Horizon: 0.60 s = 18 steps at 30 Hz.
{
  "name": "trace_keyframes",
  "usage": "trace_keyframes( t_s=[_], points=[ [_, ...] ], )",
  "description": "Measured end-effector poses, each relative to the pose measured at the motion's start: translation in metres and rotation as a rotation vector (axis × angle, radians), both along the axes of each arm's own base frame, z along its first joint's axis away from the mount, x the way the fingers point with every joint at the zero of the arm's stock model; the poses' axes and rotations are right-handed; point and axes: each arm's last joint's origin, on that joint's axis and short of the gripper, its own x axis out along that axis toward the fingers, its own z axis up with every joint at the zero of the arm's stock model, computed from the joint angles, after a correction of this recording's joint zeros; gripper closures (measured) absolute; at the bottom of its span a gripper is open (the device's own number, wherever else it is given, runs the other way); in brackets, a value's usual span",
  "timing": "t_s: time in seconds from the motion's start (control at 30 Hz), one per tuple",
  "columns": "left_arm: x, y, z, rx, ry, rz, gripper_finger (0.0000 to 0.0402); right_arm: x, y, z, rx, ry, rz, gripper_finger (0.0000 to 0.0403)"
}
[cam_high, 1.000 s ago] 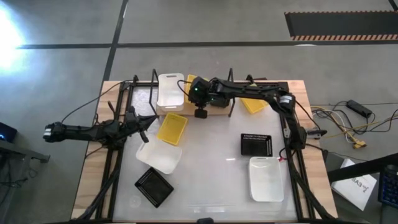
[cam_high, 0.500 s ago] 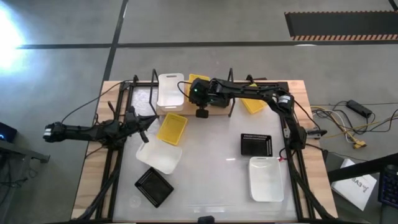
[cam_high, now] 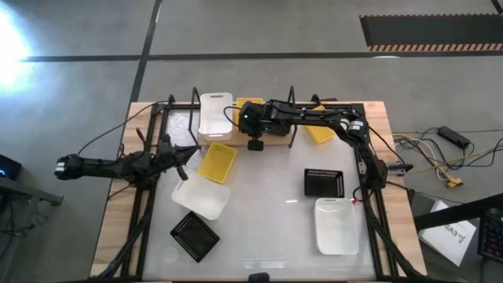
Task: Stack baskets on shelf by color
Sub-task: Put the bottom yellow bin on the shelf, then adjust the black bin on the shelf
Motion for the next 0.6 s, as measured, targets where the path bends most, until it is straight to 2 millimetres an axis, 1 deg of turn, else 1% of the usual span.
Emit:
trace_keyframes(
  t_s=[0.1,0.27,0.37,0.43,0.6],
  points=[
    [0.000,0.000,0.000,0.000,0.000,0.000,0.0398,0.000,0.000,0.001,-0.010,0.003,0.016,0.0362],
    [0.000,0.000,0.000,0.000,0.000,0.000,0.0398,-0.001,0.000,0.006,-0.027,-0.002,0.031,0.0311],
    [0.000,0.000,0.000,0.000,0.000,0.000,0.0398,-0.002,0.002,0.009,-0.054,0.031,0.021,0.0292],
    [0.000,0.000,0.000,0.000,0.000,0.000,0.0398,-0.003,0.004,0.017,-0.060,0.058,0.019,0.0287],
    [0.000,0.000,0.000,0.000,0.000,0.000,0.0398,-0.008,0.019,0.056,-0.035,0.121,0.042,0.0288]
  ],
)
